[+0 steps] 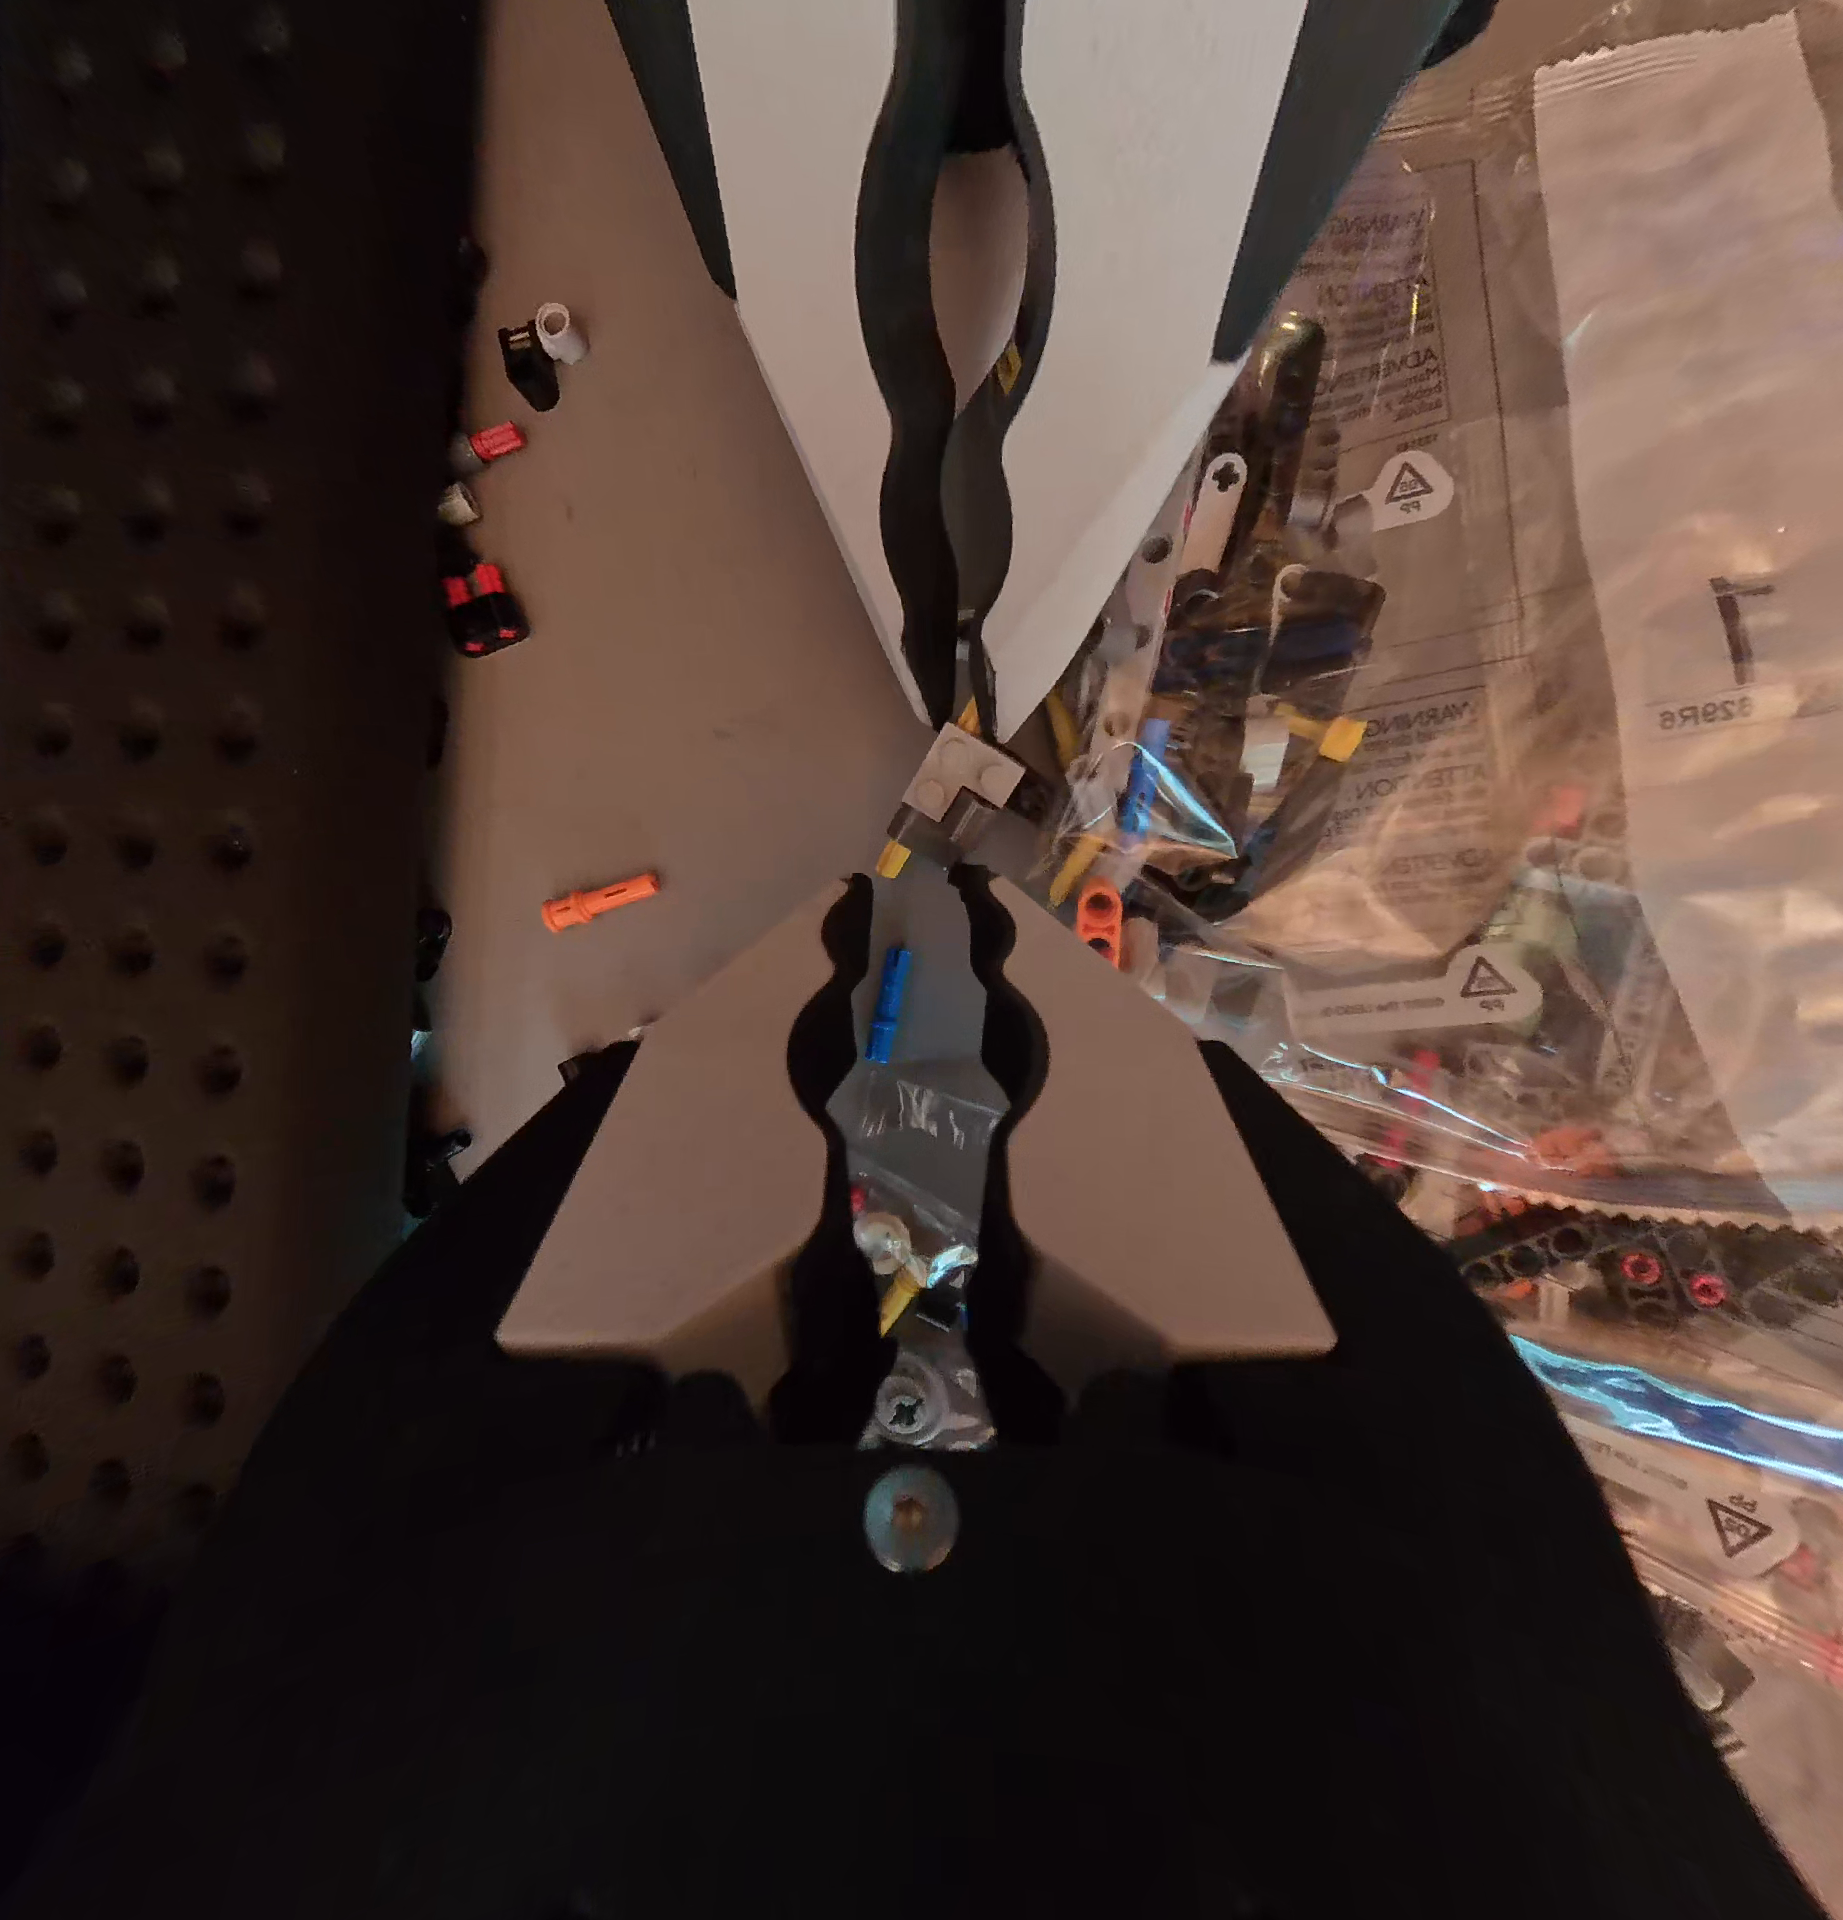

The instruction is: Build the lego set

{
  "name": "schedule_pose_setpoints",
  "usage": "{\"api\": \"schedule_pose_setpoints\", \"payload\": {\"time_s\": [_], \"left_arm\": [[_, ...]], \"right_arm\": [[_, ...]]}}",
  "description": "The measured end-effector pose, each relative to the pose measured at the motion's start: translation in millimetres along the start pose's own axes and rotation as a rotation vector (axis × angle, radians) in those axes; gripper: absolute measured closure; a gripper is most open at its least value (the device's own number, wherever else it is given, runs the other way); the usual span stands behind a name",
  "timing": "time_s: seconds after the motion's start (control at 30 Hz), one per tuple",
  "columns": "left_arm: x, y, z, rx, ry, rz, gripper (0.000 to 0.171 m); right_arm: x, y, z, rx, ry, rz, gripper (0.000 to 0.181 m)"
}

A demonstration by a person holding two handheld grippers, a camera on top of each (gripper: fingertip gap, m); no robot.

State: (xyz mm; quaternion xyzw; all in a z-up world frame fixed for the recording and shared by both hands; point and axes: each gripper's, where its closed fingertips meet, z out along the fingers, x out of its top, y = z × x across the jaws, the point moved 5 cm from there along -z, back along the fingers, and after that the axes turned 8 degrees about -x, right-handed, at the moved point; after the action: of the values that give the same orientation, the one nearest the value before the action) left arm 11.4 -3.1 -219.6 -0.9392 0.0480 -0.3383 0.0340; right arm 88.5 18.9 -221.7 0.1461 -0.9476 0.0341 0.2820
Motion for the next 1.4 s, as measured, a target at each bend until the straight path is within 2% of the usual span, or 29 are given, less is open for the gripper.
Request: {"api": "schedule_pose_setpoints", "payload": {"time_s": [0.23, 0.37, 0.77, 0.9, 1.2, 1.33, 1.4], "left_arm": [[3, -1, -2, 0.005, 0.024, 0.002, 0.166], [3, 1, 0, -0.011, 0.029, -0.002, 0.166], [1, 0, 2, -0.016, 0.018, -0.016, 0.165], [4, -2, 1, 0.002, 0.047, -0.019, 0.157], [-1, 0, 9, -0.014, -0.008, -0.011, 0.155], [-2, 0, 9, -0.011, -0.019, -0.005, 0.161], [-2, 0, 8, 0.002, -0.022, 0.006, 0.171]], "right_arm": [[0, 0, 5, 0.008, -0.011, 0.007, 0.165], [-1, 3, 10, -0.024, -0.023, -0.017, 0.181], [-2, 2, 14, -0.014, -0.030, -0.037, 0.181], [1, 2, 13, -0.010, -0.014, -0.040, 0.181], [-1, 2, 14, -0.009, -0.026, -0.046, 0.181], [1, 1, 11, 0.007, -0.005, -0.033, 0.181], [0, 2, 11, 0.006, -0.004, -0.023, 0.177]]}}
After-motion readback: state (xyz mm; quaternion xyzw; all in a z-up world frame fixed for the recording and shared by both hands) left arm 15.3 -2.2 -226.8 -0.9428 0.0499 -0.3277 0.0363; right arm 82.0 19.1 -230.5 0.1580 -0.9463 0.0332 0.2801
